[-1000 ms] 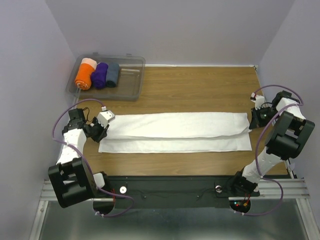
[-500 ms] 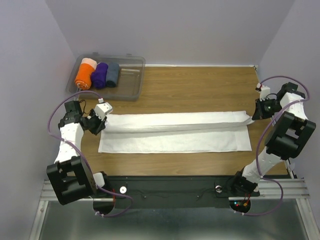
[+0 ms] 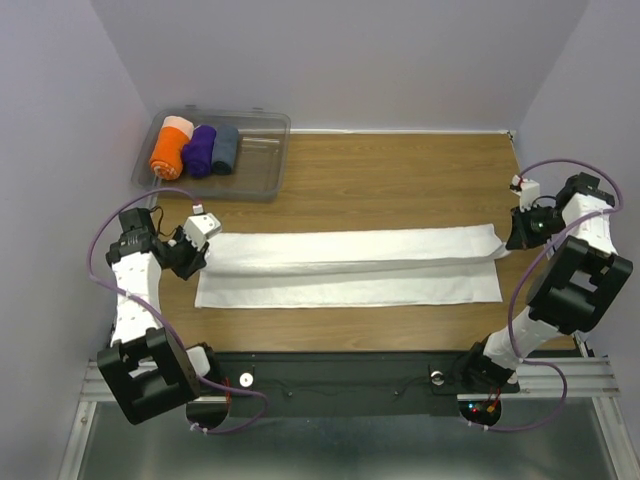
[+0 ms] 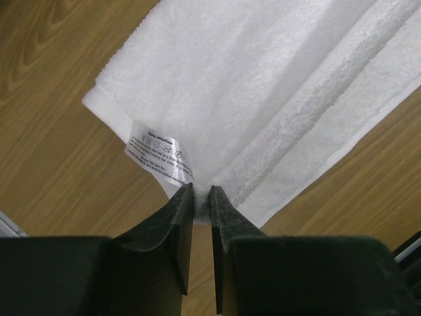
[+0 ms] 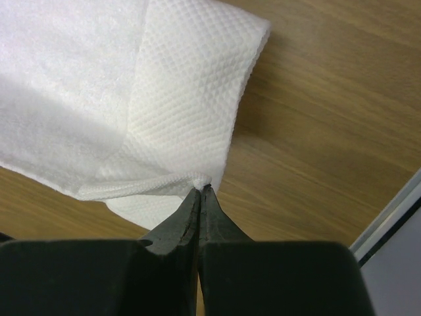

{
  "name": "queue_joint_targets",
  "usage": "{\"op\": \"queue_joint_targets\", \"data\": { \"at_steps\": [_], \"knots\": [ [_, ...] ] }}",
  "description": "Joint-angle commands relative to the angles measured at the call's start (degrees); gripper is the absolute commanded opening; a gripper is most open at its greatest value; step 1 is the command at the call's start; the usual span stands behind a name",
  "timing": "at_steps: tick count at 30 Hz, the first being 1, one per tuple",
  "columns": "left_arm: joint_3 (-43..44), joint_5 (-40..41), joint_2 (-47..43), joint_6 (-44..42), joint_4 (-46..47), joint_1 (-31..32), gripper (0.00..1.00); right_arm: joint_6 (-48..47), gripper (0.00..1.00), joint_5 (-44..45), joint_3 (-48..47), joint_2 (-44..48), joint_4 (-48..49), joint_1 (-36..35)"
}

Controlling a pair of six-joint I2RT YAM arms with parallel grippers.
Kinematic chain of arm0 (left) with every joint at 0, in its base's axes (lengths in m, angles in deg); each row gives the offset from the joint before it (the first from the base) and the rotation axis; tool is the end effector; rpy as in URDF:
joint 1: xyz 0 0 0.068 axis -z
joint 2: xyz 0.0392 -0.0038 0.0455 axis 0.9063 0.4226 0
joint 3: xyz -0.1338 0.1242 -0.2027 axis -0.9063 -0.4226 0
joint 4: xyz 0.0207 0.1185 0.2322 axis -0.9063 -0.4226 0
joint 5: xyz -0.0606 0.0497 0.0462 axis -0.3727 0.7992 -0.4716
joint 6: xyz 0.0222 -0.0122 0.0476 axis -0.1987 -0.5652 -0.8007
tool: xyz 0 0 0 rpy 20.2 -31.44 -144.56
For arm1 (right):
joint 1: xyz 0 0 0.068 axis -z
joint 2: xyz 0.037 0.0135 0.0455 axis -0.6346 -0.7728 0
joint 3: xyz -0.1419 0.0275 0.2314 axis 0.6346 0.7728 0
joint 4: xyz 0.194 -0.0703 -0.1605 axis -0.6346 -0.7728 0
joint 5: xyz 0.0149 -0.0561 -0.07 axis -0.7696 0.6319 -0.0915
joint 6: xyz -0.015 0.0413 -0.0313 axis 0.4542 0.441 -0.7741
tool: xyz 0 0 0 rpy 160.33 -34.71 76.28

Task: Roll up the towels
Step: Fold the towel

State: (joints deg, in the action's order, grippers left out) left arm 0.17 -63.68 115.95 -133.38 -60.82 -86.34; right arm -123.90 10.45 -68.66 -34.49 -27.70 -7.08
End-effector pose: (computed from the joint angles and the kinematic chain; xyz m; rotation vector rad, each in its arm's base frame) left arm 0.2103 0.0582 0.2554 1.0782 2.0315 -0.1398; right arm 0.2785 -0.1560 0.2495 -0.5086 2.5938 0.3187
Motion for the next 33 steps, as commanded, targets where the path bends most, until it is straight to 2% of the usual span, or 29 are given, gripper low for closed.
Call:
{"op": "queue_joint_targets", "data": {
  "at_steps": [1, 4, 11, 17, 28, 33],
  "knots": [
    [1.09, 0.68, -0.94, -7.86, -4.91, -2.56, 0.00, -5.53, 0.01, 2.69, 3.26, 0.08, 0.09, 1.26],
    [-0.84, 1.82, -0.06, -9.46, -4.74, -4.41, 0.00, -6.41, 0.01, 2.61, 4.68, -0.10, 0.36, 1.70],
    [-8.23, 6.04, 3.10, -8.05, 5.36, -4.58, 0.00, -7.12, 0.01, 3.92, 10.13, -1.86, 3.25, 1.70],
    [-11.48, 6.48, 4.69, -8.49, 7.30, -4.50, 0.00, -6.06, 0.01, 3.84, 12.33, -3.35, 5.10, 1.70],
    [-13.51, 7.10, 4.51, -7.71, 9.15, -4.58, 0.00, -5.10, 0.01, 4.02, 14.35, -3.27, 7.21, 1.70],
    [-7.03, 4.04, 5.30, -5.51, 4.77, -4.67, 0.00, -1.76, 0.01, 2.35, 7.52, -3.27, 6.34, 1.70]
  ]
}}
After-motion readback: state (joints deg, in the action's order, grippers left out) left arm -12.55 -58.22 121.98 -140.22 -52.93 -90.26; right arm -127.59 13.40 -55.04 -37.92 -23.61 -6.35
